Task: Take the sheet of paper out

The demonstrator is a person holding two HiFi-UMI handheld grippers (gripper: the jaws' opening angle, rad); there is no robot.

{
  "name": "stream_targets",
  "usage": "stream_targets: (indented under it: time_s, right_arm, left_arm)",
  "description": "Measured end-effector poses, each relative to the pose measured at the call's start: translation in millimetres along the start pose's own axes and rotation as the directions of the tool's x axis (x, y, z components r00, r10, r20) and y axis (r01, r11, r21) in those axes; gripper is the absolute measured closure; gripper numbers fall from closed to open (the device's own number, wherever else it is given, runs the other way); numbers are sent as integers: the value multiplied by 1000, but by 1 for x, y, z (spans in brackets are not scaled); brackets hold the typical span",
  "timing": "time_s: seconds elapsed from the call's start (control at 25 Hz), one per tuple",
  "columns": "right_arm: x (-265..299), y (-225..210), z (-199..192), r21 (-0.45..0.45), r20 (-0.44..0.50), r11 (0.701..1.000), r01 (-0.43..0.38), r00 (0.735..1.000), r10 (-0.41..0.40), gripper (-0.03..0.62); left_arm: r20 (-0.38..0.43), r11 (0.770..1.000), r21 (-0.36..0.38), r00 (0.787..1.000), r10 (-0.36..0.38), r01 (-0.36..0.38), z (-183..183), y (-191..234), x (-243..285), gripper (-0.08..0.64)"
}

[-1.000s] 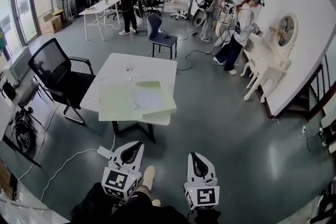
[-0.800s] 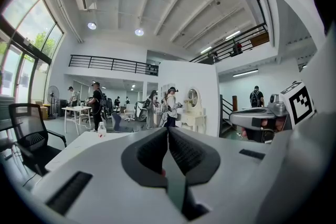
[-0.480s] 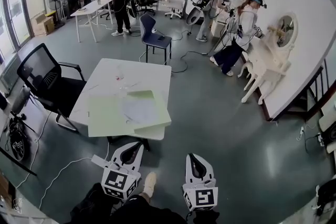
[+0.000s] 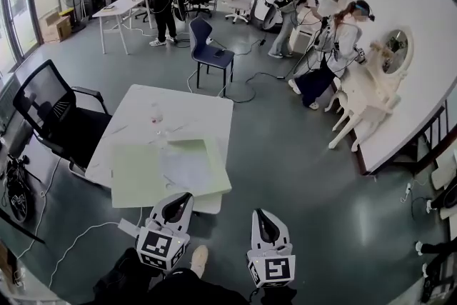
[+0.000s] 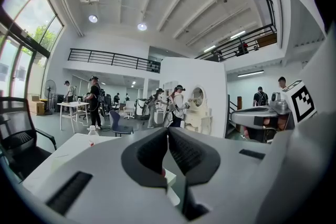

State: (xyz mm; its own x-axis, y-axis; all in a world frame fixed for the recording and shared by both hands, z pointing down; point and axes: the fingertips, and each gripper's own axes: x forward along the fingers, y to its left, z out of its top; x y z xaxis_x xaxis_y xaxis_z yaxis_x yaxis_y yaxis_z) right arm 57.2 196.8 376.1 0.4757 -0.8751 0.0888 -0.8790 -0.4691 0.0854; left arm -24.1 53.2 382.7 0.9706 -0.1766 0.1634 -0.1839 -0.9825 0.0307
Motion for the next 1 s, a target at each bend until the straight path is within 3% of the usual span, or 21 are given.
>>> stream_targets:
  time_s: [0.4,1.0]
  right_arm:
    - [95,-5,6,-21,-19,999,-41,999,41,575]
    - [177,31,19,-41,5,982,-183,983,184,575]
  left_arm:
    - [0,999,-27,999,47,-47,6,73,52,531]
    - [1,976,-64,978,209,-209,6,152,49,531]
